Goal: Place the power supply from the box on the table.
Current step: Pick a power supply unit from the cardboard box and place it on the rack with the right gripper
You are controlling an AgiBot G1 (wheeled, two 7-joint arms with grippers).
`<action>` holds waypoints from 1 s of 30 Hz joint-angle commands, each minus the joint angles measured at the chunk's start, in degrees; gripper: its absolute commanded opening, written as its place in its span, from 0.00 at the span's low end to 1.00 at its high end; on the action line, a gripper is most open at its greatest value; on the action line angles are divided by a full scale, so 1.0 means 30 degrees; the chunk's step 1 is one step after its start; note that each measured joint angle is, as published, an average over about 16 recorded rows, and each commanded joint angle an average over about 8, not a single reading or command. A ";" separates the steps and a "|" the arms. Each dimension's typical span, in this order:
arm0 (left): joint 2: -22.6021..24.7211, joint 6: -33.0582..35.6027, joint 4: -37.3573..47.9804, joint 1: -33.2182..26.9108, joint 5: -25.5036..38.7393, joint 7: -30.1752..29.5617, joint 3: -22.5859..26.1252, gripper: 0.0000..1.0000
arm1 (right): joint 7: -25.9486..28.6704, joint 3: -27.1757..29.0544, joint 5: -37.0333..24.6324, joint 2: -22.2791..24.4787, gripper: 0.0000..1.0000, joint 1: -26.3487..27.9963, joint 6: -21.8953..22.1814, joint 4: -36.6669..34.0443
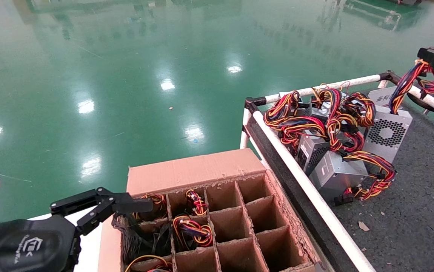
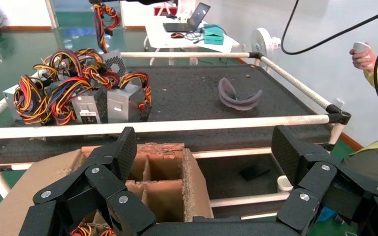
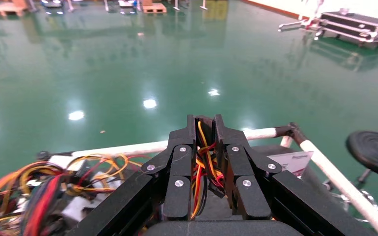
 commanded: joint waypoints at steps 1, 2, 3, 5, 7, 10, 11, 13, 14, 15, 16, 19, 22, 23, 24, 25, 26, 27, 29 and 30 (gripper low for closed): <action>0.0000 0.0000 0.0000 0.0000 0.0000 0.0000 0.0001 1.00 | -0.0263 -0.0010 -0.0015 -0.0352 0.00 -0.0100 0.0776 0.0015; 0.0000 0.0000 0.0000 0.0000 -0.0001 0.0000 0.0001 1.00 | -0.0317 0.0007 0.0009 -0.0500 0.00 -0.0173 0.0996 -0.0005; 0.0000 0.0000 0.0000 0.0000 -0.0001 0.0001 0.0001 1.00 | -0.0347 0.0029 0.0041 -0.0631 0.00 -0.0246 0.1160 -0.0029; -0.0001 -0.0001 0.0000 0.0000 -0.0001 0.0001 0.0002 1.00 | -0.0381 0.0079 0.0112 -0.0854 0.00 -0.0392 0.1363 -0.0064; -0.0001 -0.0001 0.0000 -0.0001 -0.0001 0.0001 0.0002 1.00 | -0.0377 0.0136 0.0192 -0.1014 0.00 -0.0532 0.1388 -0.0089; -0.0001 -0.0001 0.0000 -0.0001 -0.0002 0.0001 0.0003 1.00 | -0.0298 0.0236 0.0334 -0.1138 0.00 -0.0727 0.1159 -0.0119; -0.0001 -0.0001 0.0000 -0.0001 -0.0002 0.0002 0.0003 1.00 | -0.0262 0.0269 0.0380 -0.1146 0.00 -0.0788 0.1013 -0.0124; -0.0001 -0.0001 0.0000 -0.0001 -0.0002 0.0002 0.0004 1.00 | -0.0182 0.0328 0.0463 -0.1118 0.00 -0.0915 0.0608 -0.0129; -0.0001 -0.0002 0.0000 -0.0001 -0.0003 0.0002 0.0004 1.00 | -0.0143 0.0352 0.0496 -0.1085 0.00 -0.0986 0.0343 -0.0127; -0.0002 -0.0002 0.0000 -0.0001 -0.0003 0.0002 0.0004 1.00 | -0.0105 0.0369 0.0520 -0.1045 0.00 -0.1064 0.0038 -0.0126; -0.0002 -0.0002 0.0000 -0.0001 -0.0003 0.0002 0.0004 1.00 | -0.0067 0.0382 0.0537 -0.0995 0.00 -0.1153 -0.0325 -0.0121; -0.0002 -0.0002 0.0000 -0.0001 -0.0003 0.0003 0.0005 1.00 | 0.0049 0.0395 0.0550 -0.0817 0.00 -0.1463 -0.1700 -0.0092; -0.0002 -0.0002 0.0000 -0.0002 -0.0004 0.0003 0.0006 1.00 | 0.0198 0.0399 0.0552 -0.0601 0.00 -0.1757 -0.3388 -0.0022; -0.0002 -0.0002 0.0000 -0.0002 -0.0004 0.0003 0.0006 1.00 | 0.0256 0.0403 0.0556 -0.0530 0.00 -0.1823 -0.3923 0.0009; -0.0002 -0.0003 0.0000 -0.0002 -0.0004 0.0003 0.0006 1.00 | 0.0312 0.0405 0.0559 -0.0468 0.00 -0.1868 -0.4399 0.0042; -0.0003 -0.0003 0.0000 -0.0002 -0.0005 0.0003 0.0007 1.00 | 0.0369 0.0408 0.0563 -0.0412 0.00 -0.1890 -0.4825 0.0077; -0.0003 -0.0003 0.0000 -0.0002 -0.0005 0.0003 0.0007 1.00 | 0.0423 0.0409 0.0565 -0.0365 0.00 -0.1895 -0.5190 0.0112; -0.0003 -0.0003 0.0000 -0.0002 -0.0005 0.0004 0.0007 1.00 | 0.0468 0.0408 0.0564 -0.0333 0.00 -0.1883 -0.5461 0.0143; -0.0003 -0.0003 0.0000 -0.0002 -0.0005 0.0004 0.0008 1.00 | 0.0526 0.0388 0.0536 -0.0306 0.00 -0.1847 -0.5812 0.0189; -0.0003 -0.0003 0.0000 -0.0002 -0.0005 0.0004 0.0008 1.00 | 0.0543 0.0368 0.0508 -0.0311 0.00 -0.1836 -0.5901 0.0196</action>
